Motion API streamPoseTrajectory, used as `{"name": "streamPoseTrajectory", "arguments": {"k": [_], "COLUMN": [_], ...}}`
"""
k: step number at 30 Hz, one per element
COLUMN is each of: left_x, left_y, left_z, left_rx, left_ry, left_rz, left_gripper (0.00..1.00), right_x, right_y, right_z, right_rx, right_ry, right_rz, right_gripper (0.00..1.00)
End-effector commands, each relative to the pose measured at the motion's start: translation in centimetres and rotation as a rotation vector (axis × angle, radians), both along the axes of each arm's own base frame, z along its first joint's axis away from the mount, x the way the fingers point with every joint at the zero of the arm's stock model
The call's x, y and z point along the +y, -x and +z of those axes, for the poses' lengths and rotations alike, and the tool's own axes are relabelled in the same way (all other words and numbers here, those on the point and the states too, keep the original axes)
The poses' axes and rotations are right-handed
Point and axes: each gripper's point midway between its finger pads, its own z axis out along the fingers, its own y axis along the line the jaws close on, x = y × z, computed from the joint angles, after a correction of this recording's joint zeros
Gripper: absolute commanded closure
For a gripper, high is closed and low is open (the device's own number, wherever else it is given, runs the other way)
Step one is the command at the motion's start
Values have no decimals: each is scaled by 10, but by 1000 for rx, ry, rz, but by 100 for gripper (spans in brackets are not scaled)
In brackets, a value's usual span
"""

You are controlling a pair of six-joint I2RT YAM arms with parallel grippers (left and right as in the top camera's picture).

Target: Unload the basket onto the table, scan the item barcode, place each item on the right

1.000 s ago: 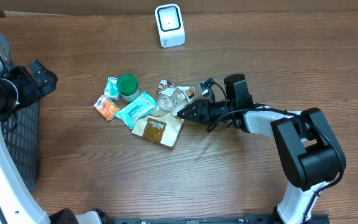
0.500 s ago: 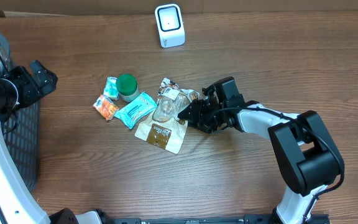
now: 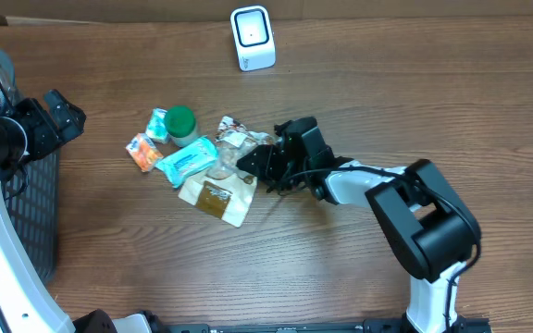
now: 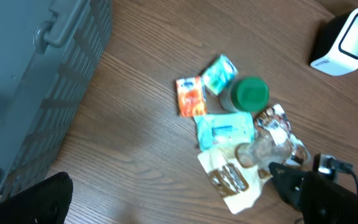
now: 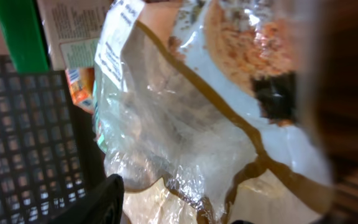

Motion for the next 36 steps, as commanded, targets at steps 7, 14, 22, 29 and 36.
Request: {"name": "streamPoseTrajectory", "arguments": {"k": [7, 14, 22, 29, 36], "left_x": [1, 1, 1, 1, 1], "left_y": [3, 3, 3, 3, 3], "left_z": [6, 6, 6, 6, 6], "left_rx": [-21, -21, -21, -21, -21], "left_ry": [-7, -7, -7, -7, -7], "left_rz": [14, 14, 14, 14, 14], "left_gripper": [0, 0, 0, 0, 0], "right_x": [-8, -21, -77, -91, -103], "right_y": [21, 17, 18, 12, 10], "right_z": [-61, -28, 45, 92, 127], "right_rx": [95, 80, 35, 28, 0], "right_ry": [102, 78, 409, 548, 685], "right_rz": [-53, -12, 177, 225, 209], "right_gripper": [96, 96, 96, 96, 96]}}
